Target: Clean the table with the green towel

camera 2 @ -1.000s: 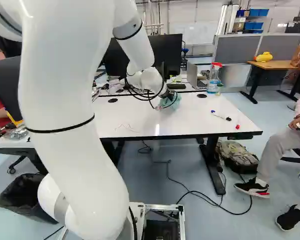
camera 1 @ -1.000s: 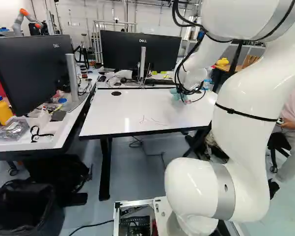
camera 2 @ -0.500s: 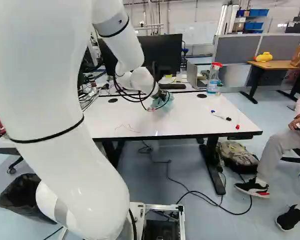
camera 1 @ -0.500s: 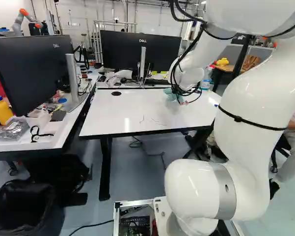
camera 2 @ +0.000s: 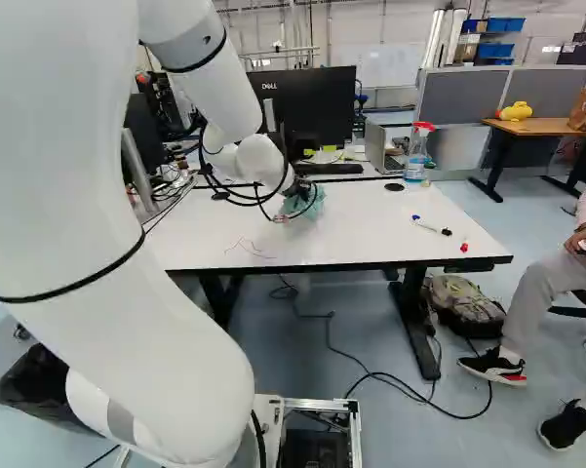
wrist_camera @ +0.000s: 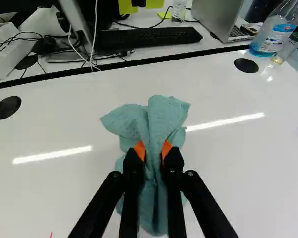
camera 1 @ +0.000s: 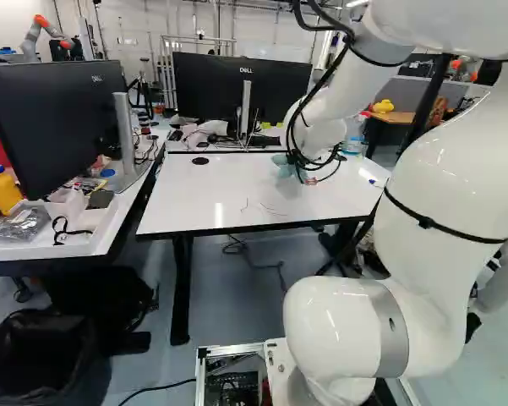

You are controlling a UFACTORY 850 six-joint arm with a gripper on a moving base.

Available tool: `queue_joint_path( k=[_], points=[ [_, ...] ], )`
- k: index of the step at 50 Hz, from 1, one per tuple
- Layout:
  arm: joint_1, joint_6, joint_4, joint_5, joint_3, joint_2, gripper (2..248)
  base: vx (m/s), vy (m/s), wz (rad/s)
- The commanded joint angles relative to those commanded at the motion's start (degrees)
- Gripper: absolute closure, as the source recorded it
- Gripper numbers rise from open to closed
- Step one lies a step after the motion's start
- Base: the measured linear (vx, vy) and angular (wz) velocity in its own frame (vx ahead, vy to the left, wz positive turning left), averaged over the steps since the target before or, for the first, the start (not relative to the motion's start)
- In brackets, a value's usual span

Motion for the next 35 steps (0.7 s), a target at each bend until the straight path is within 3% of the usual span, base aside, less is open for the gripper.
queue_joint_path(
  k=[35],
  points=[
    [6.62,0.0,0.0,-0.12,4.92,4.89,195,0.0,0.0,0.0]
  ],
)
